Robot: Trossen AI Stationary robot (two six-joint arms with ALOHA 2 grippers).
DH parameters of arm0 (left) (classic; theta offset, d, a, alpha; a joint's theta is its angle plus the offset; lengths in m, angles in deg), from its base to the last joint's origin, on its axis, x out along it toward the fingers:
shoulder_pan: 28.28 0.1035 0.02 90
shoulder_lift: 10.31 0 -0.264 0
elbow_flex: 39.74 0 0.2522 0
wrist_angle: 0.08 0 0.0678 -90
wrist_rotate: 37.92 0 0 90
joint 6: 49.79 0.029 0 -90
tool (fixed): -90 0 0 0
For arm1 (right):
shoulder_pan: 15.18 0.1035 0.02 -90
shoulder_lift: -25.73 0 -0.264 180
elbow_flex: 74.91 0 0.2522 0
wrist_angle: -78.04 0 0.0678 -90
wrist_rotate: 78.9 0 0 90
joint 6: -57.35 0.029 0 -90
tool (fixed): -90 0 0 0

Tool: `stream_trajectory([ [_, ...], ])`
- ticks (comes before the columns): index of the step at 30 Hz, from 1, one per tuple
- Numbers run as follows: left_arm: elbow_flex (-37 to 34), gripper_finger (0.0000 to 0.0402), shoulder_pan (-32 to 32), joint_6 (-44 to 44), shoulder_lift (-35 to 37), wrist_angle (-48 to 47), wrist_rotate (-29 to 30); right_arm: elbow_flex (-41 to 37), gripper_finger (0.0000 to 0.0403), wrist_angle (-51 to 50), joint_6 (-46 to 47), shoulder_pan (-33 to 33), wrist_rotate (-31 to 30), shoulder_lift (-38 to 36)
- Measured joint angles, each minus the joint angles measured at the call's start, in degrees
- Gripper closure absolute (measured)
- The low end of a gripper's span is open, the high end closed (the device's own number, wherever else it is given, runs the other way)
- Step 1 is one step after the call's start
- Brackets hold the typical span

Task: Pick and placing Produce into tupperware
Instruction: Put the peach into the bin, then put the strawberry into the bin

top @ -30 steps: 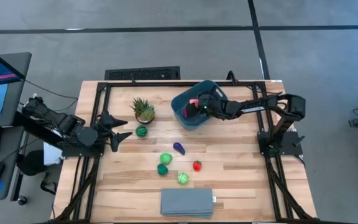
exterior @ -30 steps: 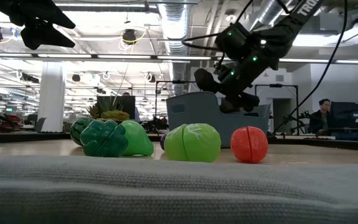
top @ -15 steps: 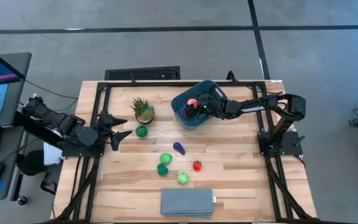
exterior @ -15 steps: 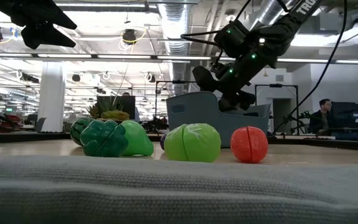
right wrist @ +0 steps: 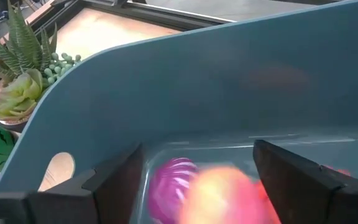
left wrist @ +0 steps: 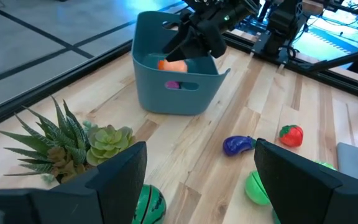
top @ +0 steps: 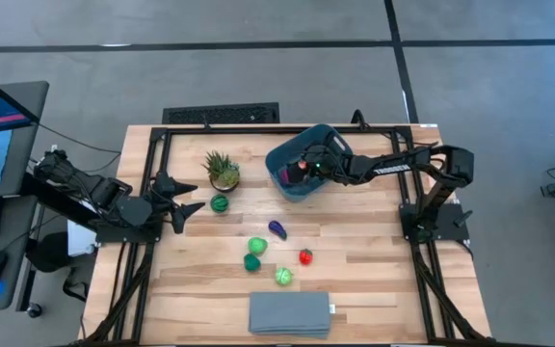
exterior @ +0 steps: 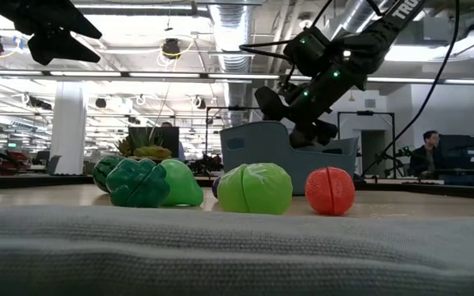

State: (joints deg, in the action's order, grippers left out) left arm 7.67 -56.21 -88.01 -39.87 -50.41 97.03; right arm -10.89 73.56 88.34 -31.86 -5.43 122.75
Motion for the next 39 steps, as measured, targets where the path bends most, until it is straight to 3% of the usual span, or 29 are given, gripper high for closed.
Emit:
stream_trajectory([
  [5,0.0,0.0116,0.0,0.0,-0.01,0.0,-0.03,-0.02,0.0048,0.66,-0.77,0.04,0.0,0.0],
  [12,0.01,0.0116,0.0,0.0,-0.01,0.01,-0.07,-0.07,0.0063,1.36,-7.53,1.93,0.04,-4.58],
  [20,0.0,0.0116,-0.01,0.0,-0.02,0.02,-0.08,-0.07,0.0078,-8.43,-11.47,4.89,0.03,-14.3],
  [30,0.0,0.0116,-0.02,0.43,-0.02,0.0,-0.1,-0.07,0.0078,-24.13,-10.2,15.38,-1.86,-24.93],
  [39,0.0,0.0116,-0.02,0.44,0.0,0.02,-0.11,-0.09,0.0078,-33.0,-2.88,28.11,-1.87,-27.47],
])
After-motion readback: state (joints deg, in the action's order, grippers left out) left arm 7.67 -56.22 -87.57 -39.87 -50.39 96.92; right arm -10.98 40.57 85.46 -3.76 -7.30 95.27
